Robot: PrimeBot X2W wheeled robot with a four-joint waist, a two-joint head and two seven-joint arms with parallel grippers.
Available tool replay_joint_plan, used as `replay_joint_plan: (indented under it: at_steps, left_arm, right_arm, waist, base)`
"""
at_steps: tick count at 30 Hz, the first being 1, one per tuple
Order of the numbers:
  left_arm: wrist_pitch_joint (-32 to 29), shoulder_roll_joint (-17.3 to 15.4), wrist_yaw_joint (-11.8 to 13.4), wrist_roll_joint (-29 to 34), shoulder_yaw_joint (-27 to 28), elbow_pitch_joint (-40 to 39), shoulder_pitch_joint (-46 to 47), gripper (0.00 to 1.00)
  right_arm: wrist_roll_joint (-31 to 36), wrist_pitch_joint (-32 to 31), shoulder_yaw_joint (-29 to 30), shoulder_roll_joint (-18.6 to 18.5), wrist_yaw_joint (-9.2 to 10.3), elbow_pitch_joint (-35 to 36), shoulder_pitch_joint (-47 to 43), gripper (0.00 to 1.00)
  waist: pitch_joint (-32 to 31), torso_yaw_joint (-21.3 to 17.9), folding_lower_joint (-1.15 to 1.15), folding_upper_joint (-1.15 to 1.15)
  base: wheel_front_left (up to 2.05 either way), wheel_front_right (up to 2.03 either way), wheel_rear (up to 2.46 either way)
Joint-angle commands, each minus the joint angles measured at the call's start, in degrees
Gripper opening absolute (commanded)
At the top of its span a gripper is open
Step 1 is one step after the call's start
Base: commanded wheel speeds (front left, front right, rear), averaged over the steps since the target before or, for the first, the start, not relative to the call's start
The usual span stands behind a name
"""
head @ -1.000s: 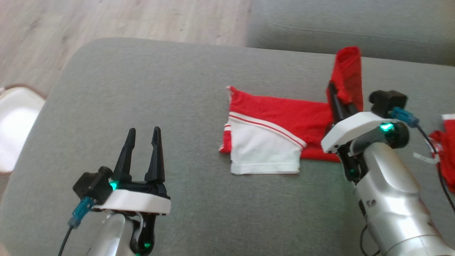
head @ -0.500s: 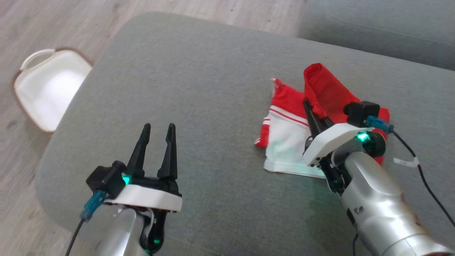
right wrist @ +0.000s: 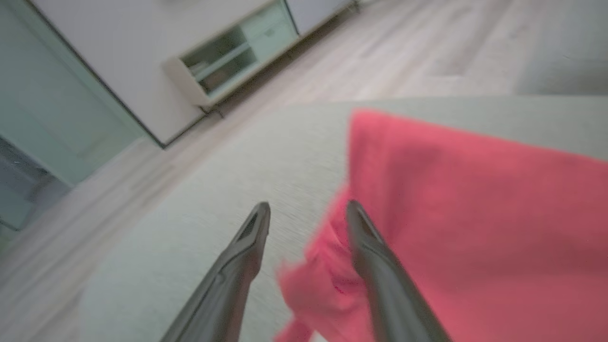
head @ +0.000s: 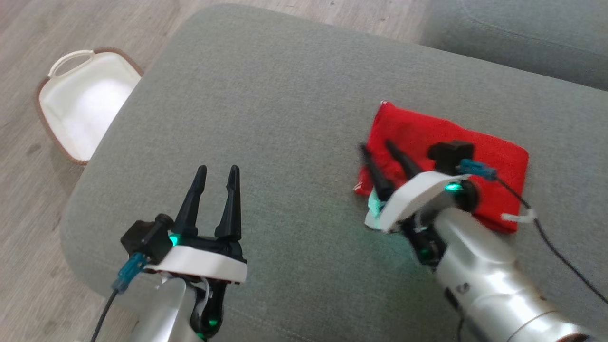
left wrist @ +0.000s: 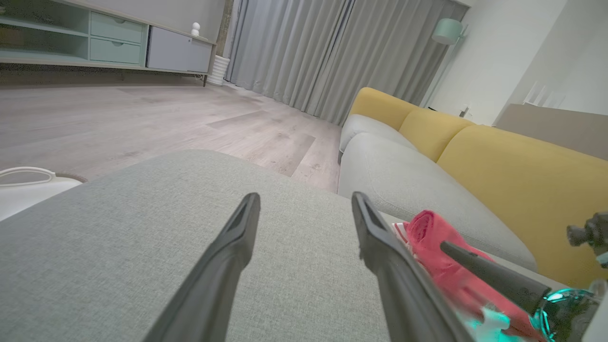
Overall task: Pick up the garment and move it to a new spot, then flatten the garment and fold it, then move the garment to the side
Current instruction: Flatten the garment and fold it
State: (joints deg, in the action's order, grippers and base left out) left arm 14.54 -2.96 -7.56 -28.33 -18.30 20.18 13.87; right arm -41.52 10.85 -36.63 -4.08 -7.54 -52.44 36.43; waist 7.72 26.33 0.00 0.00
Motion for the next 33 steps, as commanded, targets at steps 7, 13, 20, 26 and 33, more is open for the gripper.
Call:
replay_joint_plan:
  at_steps: [7,13,20,26,33]
  left_arm:
    - [0.5,-0.4,0.1,0.3,3.0,-1.4,2.2,1.00]
    - [0.5,-0.9,0.1,0.9,3.7,-1.7,1.7,1.00]
    - [0.5,-0.8,0.1,3.1,7.1,-1.3,1.1,1.00]
    - [0.5,-0.7,0.1,4.5,9.0,-1.3,0.7,1.00]
    - [0.5,-0.9,0.1,4.8,10.0,-1.8,-0.8,1.00]
  right_arm:
    - [-4.4,2.8,-4.4,1.2,0.05,1.6,2.6,1.00]
    - [2.7,4.1,-0.8,0.6,0.05,-3.0,5.5,1.00]
    - [19.2,4.1,12.5,-4.2,0.05,5.1,0.9,1.00]
    - [29.0,4.1,22.5,-4.1,0.05,14.0,-6.5,1.00]
    - [36.9,4.1,32.4,-0.9,0.05,25.3,-15.4,1.00]
  waist:
    - [-2.0,-4.2,0.00,0.00]
    - [-3.8,-8.3,0.00,0.00]
    - [-5.2,-14.1,0.00,0.00]
    - [-5.4,-18.5,0.00,0.00]
    - [-5.4,-22.2,0.00,0.00]
  base:
    - [0.00,0.00,0.00]
    - [0.00,0.00,0.00]
    - [0.00,0.00,0.00]
    - [0.00,0.00,0.00]
    - [0.00,0.00,0.00]
